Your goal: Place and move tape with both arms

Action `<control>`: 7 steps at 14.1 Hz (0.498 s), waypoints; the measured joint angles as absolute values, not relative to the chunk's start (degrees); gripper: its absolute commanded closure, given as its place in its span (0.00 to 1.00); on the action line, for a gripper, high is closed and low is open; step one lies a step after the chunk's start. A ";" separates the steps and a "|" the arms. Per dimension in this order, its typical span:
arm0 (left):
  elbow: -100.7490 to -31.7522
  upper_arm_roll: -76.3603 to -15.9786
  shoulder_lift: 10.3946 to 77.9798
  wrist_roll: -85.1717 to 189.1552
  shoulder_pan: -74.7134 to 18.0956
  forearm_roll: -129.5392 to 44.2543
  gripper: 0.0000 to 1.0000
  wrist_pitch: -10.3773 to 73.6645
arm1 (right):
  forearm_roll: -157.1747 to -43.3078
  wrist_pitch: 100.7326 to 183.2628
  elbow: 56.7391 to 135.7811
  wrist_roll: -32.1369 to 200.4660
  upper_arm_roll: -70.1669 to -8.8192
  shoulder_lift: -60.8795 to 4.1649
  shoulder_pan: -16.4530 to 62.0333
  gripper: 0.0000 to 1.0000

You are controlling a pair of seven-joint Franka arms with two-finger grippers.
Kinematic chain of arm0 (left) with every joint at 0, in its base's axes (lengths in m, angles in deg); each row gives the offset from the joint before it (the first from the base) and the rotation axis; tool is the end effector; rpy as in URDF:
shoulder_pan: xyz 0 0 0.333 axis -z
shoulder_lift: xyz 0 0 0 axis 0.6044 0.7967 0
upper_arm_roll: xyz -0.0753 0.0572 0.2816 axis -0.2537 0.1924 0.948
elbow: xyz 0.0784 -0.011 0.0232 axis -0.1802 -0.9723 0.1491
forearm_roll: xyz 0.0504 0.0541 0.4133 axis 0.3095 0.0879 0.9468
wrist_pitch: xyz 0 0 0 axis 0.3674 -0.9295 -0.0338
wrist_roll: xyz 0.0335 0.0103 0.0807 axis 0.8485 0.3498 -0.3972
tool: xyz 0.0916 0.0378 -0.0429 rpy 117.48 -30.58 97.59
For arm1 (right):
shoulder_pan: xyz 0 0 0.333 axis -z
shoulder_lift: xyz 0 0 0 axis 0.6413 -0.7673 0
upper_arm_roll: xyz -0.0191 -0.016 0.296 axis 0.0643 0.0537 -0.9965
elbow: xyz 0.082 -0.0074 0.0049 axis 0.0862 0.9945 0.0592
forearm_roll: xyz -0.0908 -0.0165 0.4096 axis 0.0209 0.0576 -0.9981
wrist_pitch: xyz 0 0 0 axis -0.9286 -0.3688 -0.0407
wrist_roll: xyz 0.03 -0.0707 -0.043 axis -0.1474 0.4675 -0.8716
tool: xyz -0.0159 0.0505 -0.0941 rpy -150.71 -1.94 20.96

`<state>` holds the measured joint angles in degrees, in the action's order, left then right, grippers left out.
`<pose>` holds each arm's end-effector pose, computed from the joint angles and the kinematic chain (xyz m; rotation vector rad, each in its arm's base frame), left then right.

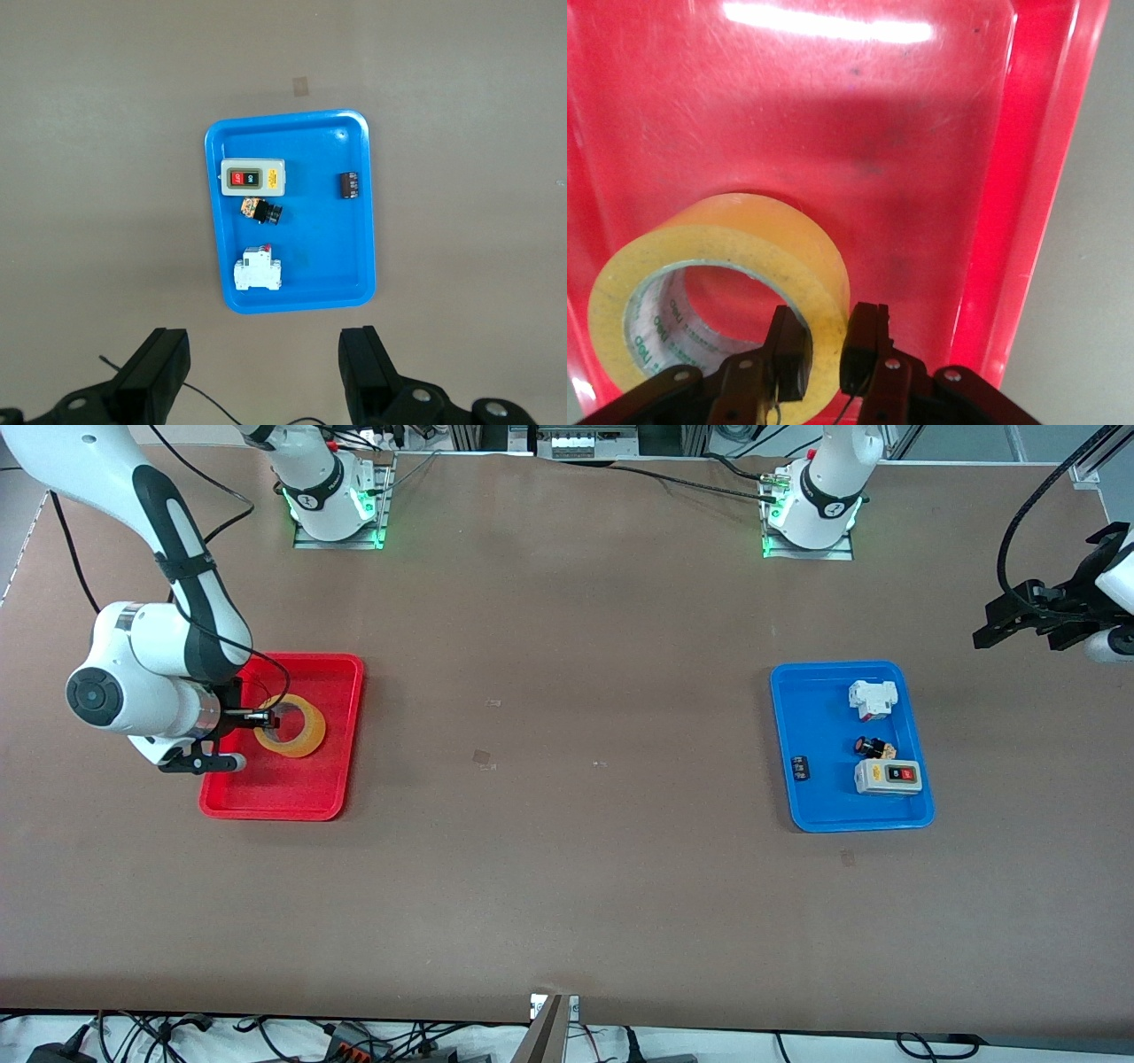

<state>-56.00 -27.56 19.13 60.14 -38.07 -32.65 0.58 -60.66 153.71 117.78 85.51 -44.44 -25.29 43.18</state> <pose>0.5769 0.0148 0.5990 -3.1238 0.0108 0.1101 0.5642 -0.0390 0.1900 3.0979 0.0474 -0.3751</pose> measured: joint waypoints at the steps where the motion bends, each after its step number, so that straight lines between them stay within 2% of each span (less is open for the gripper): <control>1: -56.00 -27.57 19.13 59.95 -38.08 -32.75 0.00 0.57 | -59.89 154.57 118.76 85.50 -44.44 -24.93 43.18 0.95; 2: -56.00 -27.57 19.15 59.89 -38.18 -33.40 0.00 0.56 | -58.91 154.98 119.30 85.50 -44.44 -24.74 43.18 0.83; 3: -56.00 -27.57 19.18 59.89 -38.39 -34.57 0.00 0.56 | -58.38 155.34 119.53 85.50 -44.44 -24.69 43.19 0.38; 4: -56.00 -27.57 19.24 59.89 -38.57 -35.19 0.00 0.56 | -58.24 155.89 119.69 85.50 -44.44 -24.71 43.20 0.00; 7: -56.00 -27.57 19.58 59.88 -38.66 -35.42 0.00 0.57 | -58.21 156.44 119.74 86.20 -44.44 -24.66 43.12 0.00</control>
<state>-56.00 -27.57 19.58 59.88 -38.66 -35.42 0.57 -58.21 156.44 119.74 86.20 -44.44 -24.66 43.12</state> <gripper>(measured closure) 0.000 0.480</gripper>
